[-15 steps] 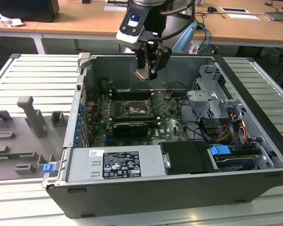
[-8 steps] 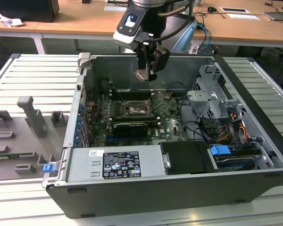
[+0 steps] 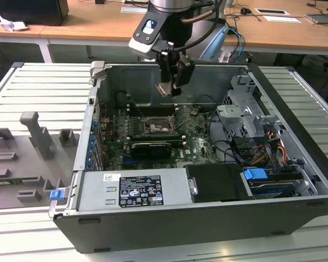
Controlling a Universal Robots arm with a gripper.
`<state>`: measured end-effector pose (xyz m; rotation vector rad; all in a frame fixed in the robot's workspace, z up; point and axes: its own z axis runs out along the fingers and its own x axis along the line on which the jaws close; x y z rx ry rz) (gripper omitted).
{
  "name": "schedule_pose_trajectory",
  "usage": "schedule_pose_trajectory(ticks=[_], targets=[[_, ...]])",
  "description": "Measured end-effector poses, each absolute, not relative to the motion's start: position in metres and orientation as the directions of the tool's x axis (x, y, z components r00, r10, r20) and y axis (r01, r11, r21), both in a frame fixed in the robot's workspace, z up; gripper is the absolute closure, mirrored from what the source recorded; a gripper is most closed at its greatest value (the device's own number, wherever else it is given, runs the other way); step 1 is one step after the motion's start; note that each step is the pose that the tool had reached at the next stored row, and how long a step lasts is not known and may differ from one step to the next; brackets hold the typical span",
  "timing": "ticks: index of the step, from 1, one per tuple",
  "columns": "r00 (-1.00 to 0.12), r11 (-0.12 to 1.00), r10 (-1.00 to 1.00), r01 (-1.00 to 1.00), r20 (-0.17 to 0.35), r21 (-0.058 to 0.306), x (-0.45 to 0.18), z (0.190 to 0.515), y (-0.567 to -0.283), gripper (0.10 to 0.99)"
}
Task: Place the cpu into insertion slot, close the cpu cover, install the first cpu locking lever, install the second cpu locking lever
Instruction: 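Place the cpu into insertion slot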
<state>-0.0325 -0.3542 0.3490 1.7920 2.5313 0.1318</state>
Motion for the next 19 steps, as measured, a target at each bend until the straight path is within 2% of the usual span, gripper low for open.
schedule_pose_trajectory(ticks=[5, 17, 19], targets=[[-0.312, 0.309, 0.95, 0.946, 0.018, 0.093, -0.033, 0.339, -0.353, 0.553], [0.003, -0.005, 1.0, 0.996, 0.018, 0.093, -0.033, 0.302, -0.353, 0.553], [0.01, -0.011, 1.0, 0.997, 0.018, 0.083, -0.033, 0.298, -0.353, 0.553]])
